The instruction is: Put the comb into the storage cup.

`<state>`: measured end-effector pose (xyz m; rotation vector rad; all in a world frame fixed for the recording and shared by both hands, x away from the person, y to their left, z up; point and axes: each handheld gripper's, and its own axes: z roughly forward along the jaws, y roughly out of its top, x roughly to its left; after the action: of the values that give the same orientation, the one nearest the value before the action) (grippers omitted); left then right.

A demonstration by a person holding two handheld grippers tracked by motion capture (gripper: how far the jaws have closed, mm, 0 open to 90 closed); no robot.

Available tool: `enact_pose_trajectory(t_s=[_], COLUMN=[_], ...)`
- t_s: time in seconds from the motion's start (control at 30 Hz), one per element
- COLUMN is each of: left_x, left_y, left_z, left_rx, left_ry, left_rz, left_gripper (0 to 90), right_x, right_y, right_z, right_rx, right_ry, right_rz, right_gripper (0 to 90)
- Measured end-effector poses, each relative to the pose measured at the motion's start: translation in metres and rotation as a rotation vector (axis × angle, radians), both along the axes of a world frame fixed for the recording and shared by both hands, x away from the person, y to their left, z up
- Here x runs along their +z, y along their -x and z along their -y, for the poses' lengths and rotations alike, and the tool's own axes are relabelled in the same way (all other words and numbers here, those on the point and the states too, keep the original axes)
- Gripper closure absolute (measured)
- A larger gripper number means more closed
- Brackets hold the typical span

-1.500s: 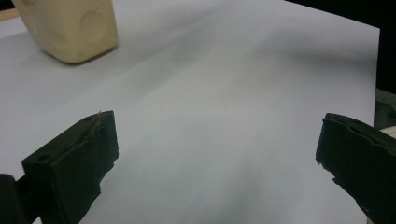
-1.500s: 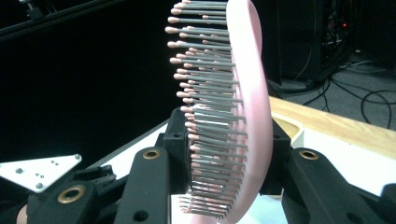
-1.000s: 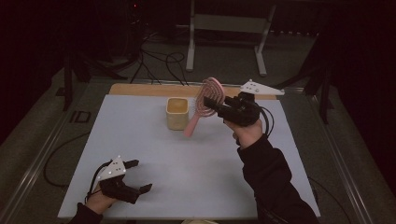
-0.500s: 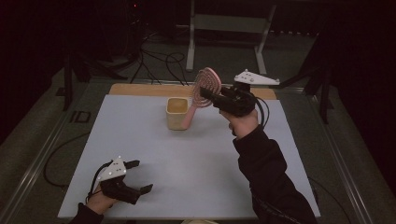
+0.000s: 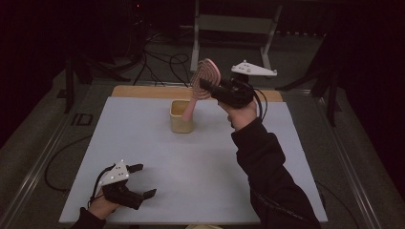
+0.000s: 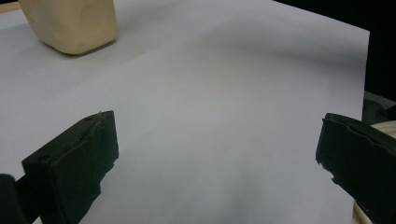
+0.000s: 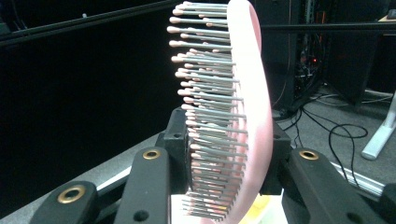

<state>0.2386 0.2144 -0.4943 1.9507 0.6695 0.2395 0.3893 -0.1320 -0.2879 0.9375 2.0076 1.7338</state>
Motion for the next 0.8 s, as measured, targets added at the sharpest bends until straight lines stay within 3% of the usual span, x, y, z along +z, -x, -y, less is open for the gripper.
enact_pose_trajectory(t_s=[0.8], left_x=[0.002], left_y=[0.001], left_z=[-0.001], left_rx=[-0.009], left_ry=[0.016], left_rz=[0.004], left_gripper=[0.0], right_x=[-0.012], right_y=[-0.044], right_z=[-0.023], right_rx=[-0.067], right_ry=[0.027], right_rz=[-0.004], right_gripper=[64.4])
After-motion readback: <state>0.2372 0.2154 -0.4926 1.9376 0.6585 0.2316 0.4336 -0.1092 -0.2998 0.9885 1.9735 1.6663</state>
